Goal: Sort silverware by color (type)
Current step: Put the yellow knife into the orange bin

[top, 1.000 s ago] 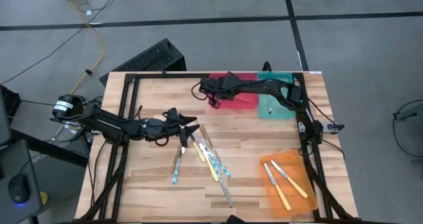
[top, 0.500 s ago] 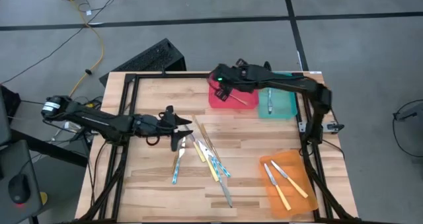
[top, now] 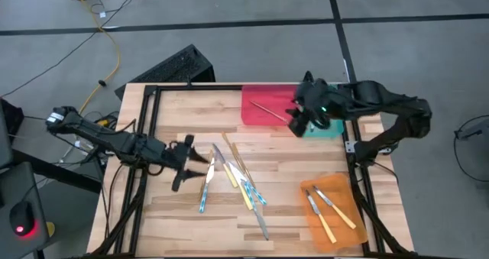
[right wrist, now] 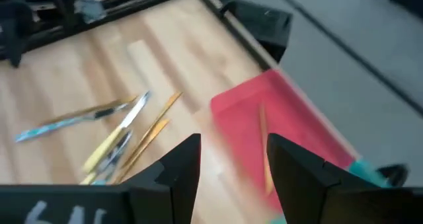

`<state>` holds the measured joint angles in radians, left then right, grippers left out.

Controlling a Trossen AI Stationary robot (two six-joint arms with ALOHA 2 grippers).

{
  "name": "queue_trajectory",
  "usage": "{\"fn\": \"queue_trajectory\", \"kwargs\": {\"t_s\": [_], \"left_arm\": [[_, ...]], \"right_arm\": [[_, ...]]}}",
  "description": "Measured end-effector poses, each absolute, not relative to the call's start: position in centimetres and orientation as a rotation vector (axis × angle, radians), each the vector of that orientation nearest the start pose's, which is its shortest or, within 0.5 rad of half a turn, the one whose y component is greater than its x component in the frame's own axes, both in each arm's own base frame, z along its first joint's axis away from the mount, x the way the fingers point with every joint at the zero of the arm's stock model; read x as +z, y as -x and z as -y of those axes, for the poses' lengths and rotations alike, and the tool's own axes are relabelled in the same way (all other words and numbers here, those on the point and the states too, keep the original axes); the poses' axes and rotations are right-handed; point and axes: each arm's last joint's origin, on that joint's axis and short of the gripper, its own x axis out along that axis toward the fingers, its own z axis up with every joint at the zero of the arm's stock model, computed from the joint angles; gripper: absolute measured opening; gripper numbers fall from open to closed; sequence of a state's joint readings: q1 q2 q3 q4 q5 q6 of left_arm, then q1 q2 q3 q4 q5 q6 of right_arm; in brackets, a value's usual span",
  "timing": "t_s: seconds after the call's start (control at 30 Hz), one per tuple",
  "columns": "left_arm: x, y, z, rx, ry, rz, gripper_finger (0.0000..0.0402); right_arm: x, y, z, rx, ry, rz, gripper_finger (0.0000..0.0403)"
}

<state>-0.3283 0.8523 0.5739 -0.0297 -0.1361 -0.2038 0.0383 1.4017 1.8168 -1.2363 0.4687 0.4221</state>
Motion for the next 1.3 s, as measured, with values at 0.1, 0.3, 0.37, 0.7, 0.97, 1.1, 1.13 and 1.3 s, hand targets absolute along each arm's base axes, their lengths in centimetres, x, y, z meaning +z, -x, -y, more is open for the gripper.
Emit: {"fn": "queue_trajectory", "kwargs": {"t_s": [0.1,0.3,0.37,0.7,0.97,1.1,1.13,1.3], "left_arm": [[25.3,-17.9,7.0,-0.158,0.11,-0.399,0.0185],[22.8,-18.2,8.6,0.072,0.165,-0.52,0.0185],[21.9,-18.6,9.1,0.142,0.162,-0.535,0.0185],[18.2,-21.9,10.1,0.144,-0.1,-0.593,0.0185],[16.4,-24.5,7.0,-0.06,-0.254,-0.692,0.0185],[15.2,-25.4,5.1,-0.139,-0.272,-0.743,0.0185],[14.9,-25.6,4.6,-0.154,-0.273,-0.759,0.0185],[13.4,-26.3,2.8,-0.168,-0.3,-0.794,0.0185]], "right_arm": [[44.9,-23.2,-1.4,-0.53,-0.235,-0.709,0.0195],[44.0,-23.9,-4.8,-0.522,-0.227,-0.708,0.0194],[43.4,-24.6,-5.9,-0.53,-0.195,-0.719,0.0194],[39.7,-28.2,-9.7,-0.491,-0.07,-0.835,0.0194],[39.1,-28.4,-11.2,-0.448,-0.051,-0.849,0.0194],[39.1,-28.1,-11.9,-0.431,-0.057,-0.841,0.0194],[39.2,-28.0,-12.0,-0.427,-0.056,-0.841,0.0194],[39.1,-27.8,-12.5,-0.409,-0.047,-0.841,0.0194]]}}
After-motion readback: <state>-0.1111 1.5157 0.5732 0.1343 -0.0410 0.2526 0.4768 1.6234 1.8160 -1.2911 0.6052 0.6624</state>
